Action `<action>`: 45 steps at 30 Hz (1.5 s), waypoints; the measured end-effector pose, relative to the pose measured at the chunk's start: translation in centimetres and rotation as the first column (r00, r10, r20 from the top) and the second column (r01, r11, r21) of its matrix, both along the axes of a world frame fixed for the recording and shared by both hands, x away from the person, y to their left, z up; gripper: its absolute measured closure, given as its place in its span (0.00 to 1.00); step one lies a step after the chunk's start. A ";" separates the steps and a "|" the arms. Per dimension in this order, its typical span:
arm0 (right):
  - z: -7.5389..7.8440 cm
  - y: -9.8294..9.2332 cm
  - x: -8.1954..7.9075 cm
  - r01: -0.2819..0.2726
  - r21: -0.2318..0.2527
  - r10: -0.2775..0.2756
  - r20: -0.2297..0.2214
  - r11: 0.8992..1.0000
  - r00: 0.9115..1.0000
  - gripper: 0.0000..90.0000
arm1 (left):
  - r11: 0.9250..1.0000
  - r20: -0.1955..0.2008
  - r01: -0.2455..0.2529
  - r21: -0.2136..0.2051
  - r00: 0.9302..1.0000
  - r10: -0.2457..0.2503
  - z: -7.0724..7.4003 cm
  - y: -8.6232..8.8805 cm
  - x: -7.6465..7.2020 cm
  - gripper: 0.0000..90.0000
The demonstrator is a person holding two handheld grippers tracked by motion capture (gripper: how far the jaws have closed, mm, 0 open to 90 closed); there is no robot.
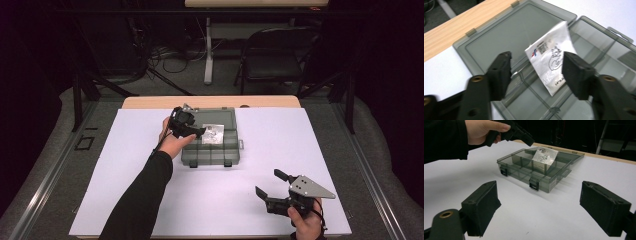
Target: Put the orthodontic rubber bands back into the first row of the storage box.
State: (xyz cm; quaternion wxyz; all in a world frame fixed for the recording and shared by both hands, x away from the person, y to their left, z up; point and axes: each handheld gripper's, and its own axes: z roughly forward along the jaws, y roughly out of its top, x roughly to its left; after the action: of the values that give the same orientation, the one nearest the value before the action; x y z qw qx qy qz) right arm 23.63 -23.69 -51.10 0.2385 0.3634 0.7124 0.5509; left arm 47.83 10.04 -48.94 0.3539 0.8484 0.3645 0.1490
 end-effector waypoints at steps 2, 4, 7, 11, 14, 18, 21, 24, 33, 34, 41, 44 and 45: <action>0.0 0.0 0.0 0.000 0.000 0.000 0.000 1.000 1.000 0.16 | 1.000 -0.002 -0.007 -0.002 1.000 0.007 0.0 0.1 0.0 0.37; 0.0 0.0 0.0 0.003 -0.001 -0.003 0.000 1.000 1.000 0.16 | 1.000 -0.003 -0.013 0.002 1.000 0.013 0.0 0.1 0.0 0.33; 0.0 0.1 0.0 0.001 0.000 -0.001 0.000 1.000 1.000 0.16 | 1.000 -0.011 -0.015 0.002 1.000 0.015 0.0 0.1 0.0 0.32; 0.0 0.1 0.0 0.001 0.000 -0.001 0.000 1.000 1.000 0.16 | 1.000 -0.012 -0.018 0.002 1.000 0.018 0.1 0.1 0.0 0.31; 0.0 0.0 0.0 0.001 -0.001 -0.001 0.001 1.000 1.000 0.16 | 1.000 -0.011 -0.022 0.006 1.000 0.022 0.1 0.2 0.0 0.31; 0.0 0.1 0.0 0.000 0.000 0.000 0.000 1.000 1.000 0.16 | 1.000 -0.009 -0.024 0.003 1.000 0.024 0.1 0.3 0.0 0.31; 0.0 0.1 0.0 -0.001 -0.003 0.001 0.001 1.000 1.000 0.16 | 1.000 -0.005 -0.025 -0.001 1.000 0.025 0.2 0.4 -0.1 0.31; 0.0 0.1 0.0 -0.001 -0.001 0.001 0.003 1.000 1.000 0.16 | 1.000 -0.002 -0.030 -0.004 1.000 0.030 0.2 0.5 -0.2 0.32; 0.0 0.1 0.0 0.001 -0.002 -0.001 0.003 1.000 1.000 0.16 | 1.000 -0.013 -0.021 -0.015 1.000 0.021 1.0 0.8 -0.7 0.32; 0.0 0.1 0.0 0.002 -0.004 -0.002 0.002 1.000 1.000 0.16 | 0.999 -0.014 -0.022 -0.025 1.000 0.022 1.1 0.8 -0.8 0.32; 0.0 0.0 0.0 0.006 -0.003 -0.006 0.005 1.000 1.000 0.16 | 0.996 -0.010 -0.005 -0.084 1.000 0.004 2.1 1.2 -1.7 0.31; 0.0 0.0 0.0 0.007 -0.005 -0.007 0.004 1.000 1.000 0.16 | 0.992 -0.005 0.003 -0.126 1.000 -0.003 2.5 1.6 -2.1 0.31; 0.0 -0.1 0.0 0.007 -0.005 -0.007 0.002 1.000 1.000 0.16 | 0.991 -0.004 0.002 -0.131 1.000 -0.002 2.7 1.7 -2.3 0.31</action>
State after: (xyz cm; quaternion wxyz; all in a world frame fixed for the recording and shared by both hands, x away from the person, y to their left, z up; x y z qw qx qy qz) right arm 23.63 -23.74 -51.10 0.2420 0.3650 0.7121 0.5488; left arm 45.53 11.77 -46.24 0.4084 0.8238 0.3734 0.1227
